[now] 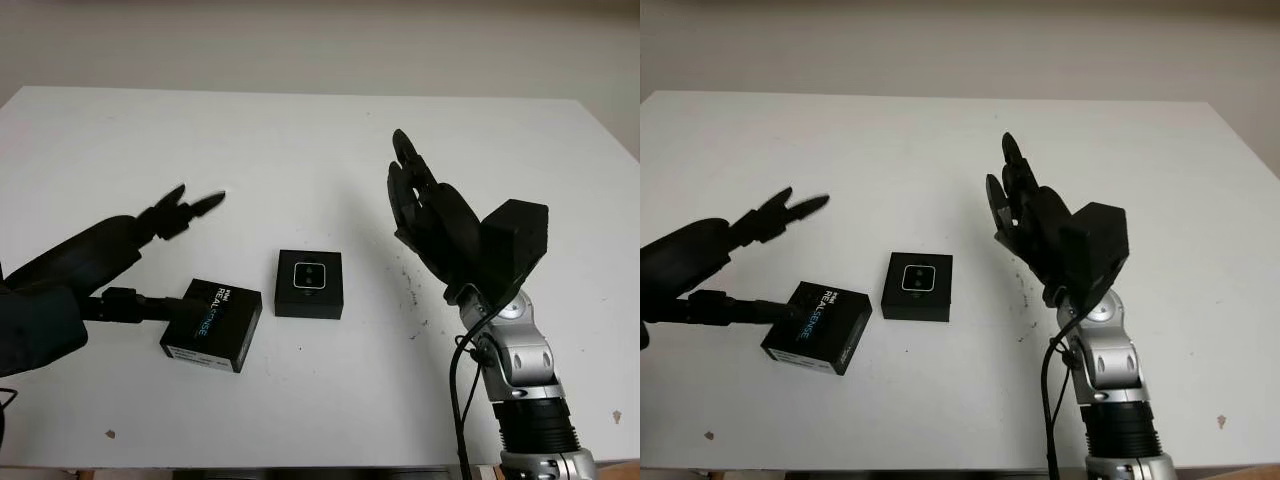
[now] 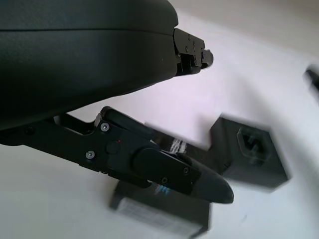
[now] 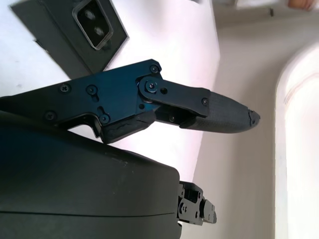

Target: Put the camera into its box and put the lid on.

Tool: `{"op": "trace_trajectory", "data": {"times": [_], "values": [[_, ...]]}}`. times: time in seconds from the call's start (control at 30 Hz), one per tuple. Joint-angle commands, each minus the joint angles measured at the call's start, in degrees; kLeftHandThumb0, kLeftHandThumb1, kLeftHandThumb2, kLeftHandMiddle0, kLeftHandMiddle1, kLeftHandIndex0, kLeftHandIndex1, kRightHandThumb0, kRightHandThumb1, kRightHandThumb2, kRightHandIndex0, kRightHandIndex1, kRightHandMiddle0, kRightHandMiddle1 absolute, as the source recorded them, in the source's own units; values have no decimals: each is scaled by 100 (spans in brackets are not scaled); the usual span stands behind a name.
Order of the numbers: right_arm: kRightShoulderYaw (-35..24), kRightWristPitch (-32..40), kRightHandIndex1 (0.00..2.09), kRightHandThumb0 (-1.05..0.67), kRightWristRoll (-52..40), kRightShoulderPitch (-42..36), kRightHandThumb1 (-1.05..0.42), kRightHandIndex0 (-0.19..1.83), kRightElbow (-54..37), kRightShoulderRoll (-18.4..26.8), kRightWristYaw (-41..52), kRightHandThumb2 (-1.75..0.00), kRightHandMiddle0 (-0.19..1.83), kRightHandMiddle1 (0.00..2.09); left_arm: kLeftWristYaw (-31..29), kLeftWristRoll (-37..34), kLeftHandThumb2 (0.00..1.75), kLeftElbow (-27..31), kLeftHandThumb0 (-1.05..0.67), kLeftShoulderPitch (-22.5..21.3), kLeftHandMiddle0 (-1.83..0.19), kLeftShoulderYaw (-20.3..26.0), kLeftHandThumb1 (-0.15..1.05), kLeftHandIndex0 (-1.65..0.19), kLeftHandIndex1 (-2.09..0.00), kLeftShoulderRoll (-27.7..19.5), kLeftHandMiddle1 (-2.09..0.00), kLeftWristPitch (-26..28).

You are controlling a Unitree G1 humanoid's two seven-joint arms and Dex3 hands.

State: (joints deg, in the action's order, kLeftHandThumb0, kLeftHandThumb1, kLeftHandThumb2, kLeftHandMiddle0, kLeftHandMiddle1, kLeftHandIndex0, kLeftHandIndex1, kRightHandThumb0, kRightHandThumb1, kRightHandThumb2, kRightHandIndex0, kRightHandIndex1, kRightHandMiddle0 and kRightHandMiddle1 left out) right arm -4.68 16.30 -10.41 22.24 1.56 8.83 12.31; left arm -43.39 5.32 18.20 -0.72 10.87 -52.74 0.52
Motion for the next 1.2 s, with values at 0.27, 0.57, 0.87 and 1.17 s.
{"op": "trace_trajectory", "data": {"times": [0.27, 0.57, 0.87, 1.17], "values": [[-214, 248, 0, -75, -128, 253, -105, -19, -46, 133, -86, -67, -19, 0, -169, 628, 4, -278, -72, -47, 1, -627, 86, 4, -4, -192, -4, -601], [-244, 306, 2, -73, -125, 210, -105, -19, -97, 164, -105, -66, -18, 3, 204, 946, 5, -1038, -66, -302, 4, -1118, 84, 7, -4, 115, -5, -1333], [-171, 63, 3, -72, 66, 140, -105, -19, -168, 247, -17, -66, -18, 4, 667, 876, 6, -1633, -60, -440, -6, -1298, 88, -3, -9, 601, -9, -1781], [-170, 99, 3, -69, 103, 102, -105, -19, -261, 289, -1, -68, -18, 4, 665, 338, 6, -1695, -39, -271, -30, -1176, 99, -22, -32, 848, -27, -1729]]}}
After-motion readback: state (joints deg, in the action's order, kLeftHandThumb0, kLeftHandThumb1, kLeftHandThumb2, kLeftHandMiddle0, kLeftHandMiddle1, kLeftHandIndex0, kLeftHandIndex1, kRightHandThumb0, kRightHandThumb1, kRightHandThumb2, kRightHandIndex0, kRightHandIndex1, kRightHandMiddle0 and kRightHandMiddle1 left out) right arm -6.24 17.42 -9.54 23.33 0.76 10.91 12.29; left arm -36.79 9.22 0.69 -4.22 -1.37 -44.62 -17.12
